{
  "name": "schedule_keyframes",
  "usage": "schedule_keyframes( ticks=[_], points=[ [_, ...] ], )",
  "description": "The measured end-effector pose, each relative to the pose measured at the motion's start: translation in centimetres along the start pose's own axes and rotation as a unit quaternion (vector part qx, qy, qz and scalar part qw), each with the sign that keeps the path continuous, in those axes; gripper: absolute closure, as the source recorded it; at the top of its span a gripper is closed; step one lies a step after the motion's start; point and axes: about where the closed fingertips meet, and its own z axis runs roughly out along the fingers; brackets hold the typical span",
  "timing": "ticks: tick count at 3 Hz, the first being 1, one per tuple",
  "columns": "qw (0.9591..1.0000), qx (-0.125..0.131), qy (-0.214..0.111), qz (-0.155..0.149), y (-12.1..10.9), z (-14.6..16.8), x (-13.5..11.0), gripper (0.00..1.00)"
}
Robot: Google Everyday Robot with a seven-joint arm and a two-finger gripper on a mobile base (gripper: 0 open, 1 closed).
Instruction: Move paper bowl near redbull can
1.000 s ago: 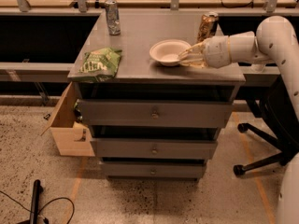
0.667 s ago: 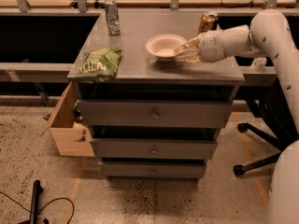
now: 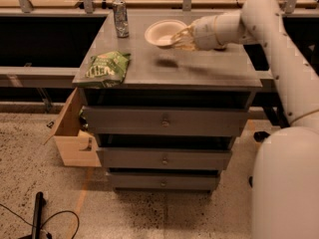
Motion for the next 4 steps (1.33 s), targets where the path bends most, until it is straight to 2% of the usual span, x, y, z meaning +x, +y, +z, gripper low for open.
schedule_keyframes(
  ticks=[2, 3, 4],
  points=[
    [0.9990, 0.000, -0.015, 0.043, -1.3, 8.5, 0.6, 1.00],
    [0.9979, 0.010, -0.025, 0.059, -2.4, 11.6, 0.3, 0.83],
    [0.9971, 0.016, -0.032, 0.067, -3.0, 13.1, 0.1, 0.61]
  ],
)
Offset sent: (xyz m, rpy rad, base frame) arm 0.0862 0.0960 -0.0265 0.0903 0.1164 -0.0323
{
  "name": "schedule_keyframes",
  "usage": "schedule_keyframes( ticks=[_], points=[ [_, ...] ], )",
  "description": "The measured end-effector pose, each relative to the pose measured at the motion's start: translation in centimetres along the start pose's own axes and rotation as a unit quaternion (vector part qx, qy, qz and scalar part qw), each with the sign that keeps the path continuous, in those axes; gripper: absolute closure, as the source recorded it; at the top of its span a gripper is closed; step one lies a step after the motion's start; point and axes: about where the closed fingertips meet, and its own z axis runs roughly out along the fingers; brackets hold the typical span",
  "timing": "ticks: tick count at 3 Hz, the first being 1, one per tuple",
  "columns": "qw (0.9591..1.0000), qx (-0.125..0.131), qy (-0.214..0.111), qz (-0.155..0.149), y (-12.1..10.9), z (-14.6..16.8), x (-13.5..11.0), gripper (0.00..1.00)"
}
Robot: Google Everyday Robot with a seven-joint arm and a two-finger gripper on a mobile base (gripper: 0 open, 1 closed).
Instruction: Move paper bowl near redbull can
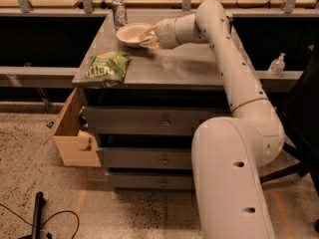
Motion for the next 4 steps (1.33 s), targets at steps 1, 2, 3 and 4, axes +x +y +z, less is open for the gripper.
schedule_keyframes(
  ticks=[1, 2, 3, 4],
  points=[
    [1.0000, 0.004, -0.003, 0.002, -0.6, 0.6, -0.2, 0.37],
    [1.0000, -0.004, 0.004, 0.001, -0.9, 0.4, -0.2, 0.13],
    [0.9998, -0.003, 0.018, 0.007, -1.1, -0.7, 0.5, 0.00],
    [0.9978, 0.007, 0.061, 0.025, -1.6, -5.2, 2.6, 0.00]
  ],
)
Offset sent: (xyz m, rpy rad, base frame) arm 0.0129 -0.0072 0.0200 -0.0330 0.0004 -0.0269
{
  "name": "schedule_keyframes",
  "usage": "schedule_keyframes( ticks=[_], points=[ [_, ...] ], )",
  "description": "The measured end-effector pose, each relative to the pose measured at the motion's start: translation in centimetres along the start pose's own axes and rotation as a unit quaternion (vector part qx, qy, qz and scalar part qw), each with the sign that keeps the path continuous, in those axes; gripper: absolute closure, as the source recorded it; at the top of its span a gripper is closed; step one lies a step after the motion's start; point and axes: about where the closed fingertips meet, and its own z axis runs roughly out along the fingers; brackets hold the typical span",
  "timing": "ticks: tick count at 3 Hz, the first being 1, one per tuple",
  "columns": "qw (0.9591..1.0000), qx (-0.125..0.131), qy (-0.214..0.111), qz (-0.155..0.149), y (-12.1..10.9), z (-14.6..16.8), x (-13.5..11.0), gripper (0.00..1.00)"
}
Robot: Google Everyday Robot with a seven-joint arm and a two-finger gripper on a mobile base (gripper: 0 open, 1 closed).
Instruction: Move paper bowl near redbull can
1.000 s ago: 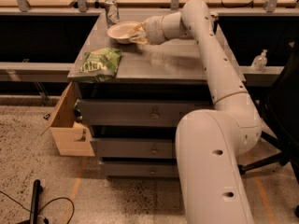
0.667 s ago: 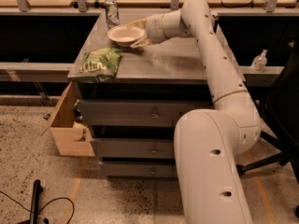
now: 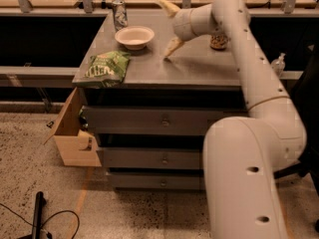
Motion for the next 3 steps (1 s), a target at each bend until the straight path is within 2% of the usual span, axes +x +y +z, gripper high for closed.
schedule_keyframes(
  ticks=[1, 2, 3],
  points=[
    [0.9963, 0.022, 0.081, 0.019, -1.3, -8.2, 3.7, 0.00],
    [0.9874, 0.051, 0.146, 0.035, -2.0, -15.8, 5.7, 0.00],
    [0.9864, 0.050, 0.152, 0.038, -1.4, -16.4, 5.9, 0.00]
  ],
)
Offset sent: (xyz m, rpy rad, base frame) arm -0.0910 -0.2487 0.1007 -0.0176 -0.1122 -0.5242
